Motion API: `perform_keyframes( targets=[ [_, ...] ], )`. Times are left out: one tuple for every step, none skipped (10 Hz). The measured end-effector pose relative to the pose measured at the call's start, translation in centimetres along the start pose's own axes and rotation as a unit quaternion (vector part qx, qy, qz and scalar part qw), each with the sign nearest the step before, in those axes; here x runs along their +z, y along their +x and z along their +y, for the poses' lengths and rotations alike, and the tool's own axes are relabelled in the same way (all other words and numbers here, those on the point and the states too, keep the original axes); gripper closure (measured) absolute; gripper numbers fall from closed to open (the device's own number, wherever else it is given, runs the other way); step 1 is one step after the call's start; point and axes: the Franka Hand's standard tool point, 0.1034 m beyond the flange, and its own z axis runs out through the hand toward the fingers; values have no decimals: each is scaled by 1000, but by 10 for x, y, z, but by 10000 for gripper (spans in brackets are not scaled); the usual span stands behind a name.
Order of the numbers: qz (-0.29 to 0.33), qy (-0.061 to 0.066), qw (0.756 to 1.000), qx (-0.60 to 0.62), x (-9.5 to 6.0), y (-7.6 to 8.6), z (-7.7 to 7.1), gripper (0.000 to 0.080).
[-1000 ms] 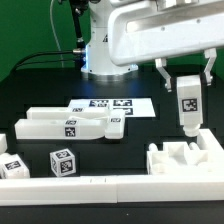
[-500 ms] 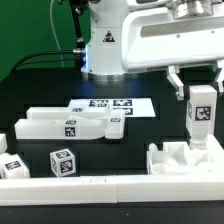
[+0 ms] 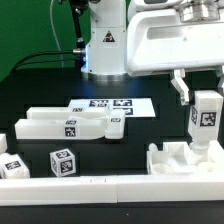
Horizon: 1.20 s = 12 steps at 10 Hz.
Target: Assemble chair
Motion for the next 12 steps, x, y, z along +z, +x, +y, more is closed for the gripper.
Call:
perform_keyframes(
  targets=[
    [-3,1,1000,1,5,-3,-4,515],
    [-5,3,1000,1,8,-5,-10,515],
    [-7,4,1000,-2,11,-8,-13,515],
    [-8,3,1000,-1,12,-8,-12,515],
    [-9,3,1000,-1,13,-9,-13,515],
    [-10,3,1000,-1,15,-11,-15,515],
    [-6,3,1000,-2,16,-9,-15,515],
    [-8,2,1000,-2,20,-12,-14,515],
    [-4,1,1000,-2,21,-12,-14,515],
    [-8,0,1000,-3,24,-16,-15,515],
    [-10,0,1000,-4,27,-19,-15,515],
    [-10,0,1000,-4,29,-20,-15,515]
  ],
)
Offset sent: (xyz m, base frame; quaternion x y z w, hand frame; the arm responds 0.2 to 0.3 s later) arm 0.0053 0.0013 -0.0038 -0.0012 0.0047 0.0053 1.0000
